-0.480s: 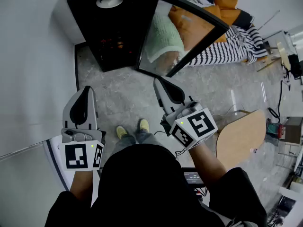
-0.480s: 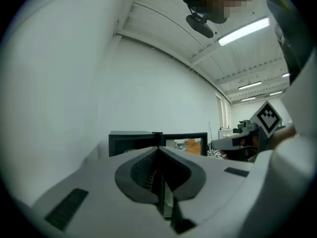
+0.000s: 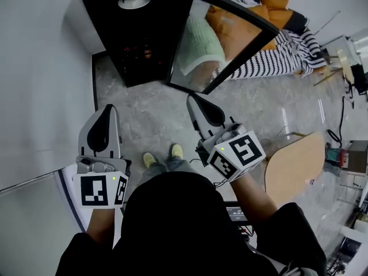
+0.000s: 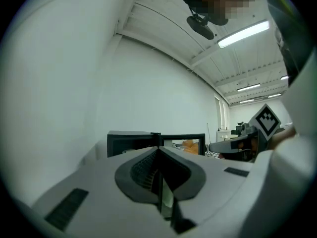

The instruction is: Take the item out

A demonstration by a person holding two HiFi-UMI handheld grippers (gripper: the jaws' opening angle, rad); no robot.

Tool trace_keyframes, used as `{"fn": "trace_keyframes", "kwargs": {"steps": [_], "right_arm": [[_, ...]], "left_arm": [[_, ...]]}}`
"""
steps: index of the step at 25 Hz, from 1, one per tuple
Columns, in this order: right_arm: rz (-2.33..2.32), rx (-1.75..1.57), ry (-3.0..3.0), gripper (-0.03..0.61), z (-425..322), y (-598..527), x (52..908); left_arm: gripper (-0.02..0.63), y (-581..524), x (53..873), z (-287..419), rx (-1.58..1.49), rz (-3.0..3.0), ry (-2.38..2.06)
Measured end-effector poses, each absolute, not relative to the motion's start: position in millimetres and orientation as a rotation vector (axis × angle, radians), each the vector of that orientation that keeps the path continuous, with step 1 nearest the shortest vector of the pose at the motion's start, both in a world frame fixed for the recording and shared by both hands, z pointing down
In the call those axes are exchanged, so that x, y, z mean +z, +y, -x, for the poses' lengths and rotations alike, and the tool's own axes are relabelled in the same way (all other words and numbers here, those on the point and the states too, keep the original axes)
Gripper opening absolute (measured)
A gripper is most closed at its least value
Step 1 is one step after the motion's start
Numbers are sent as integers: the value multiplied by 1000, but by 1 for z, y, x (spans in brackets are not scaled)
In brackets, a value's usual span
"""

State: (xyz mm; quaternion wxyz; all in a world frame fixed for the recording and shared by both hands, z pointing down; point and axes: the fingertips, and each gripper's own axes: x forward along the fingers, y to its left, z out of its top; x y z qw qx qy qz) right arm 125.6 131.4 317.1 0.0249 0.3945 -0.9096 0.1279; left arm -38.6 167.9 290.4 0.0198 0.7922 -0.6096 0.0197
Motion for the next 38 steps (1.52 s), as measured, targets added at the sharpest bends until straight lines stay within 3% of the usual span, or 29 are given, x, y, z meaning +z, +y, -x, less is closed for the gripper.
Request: {"fn": "trace_keyframes", "kwargs": {"steps": [38], "right_arm": [[-1142,273,-2794,5,-38,168,311]], "left_arm": [[8,220,283,112,-16,-2470,-1927]]}}
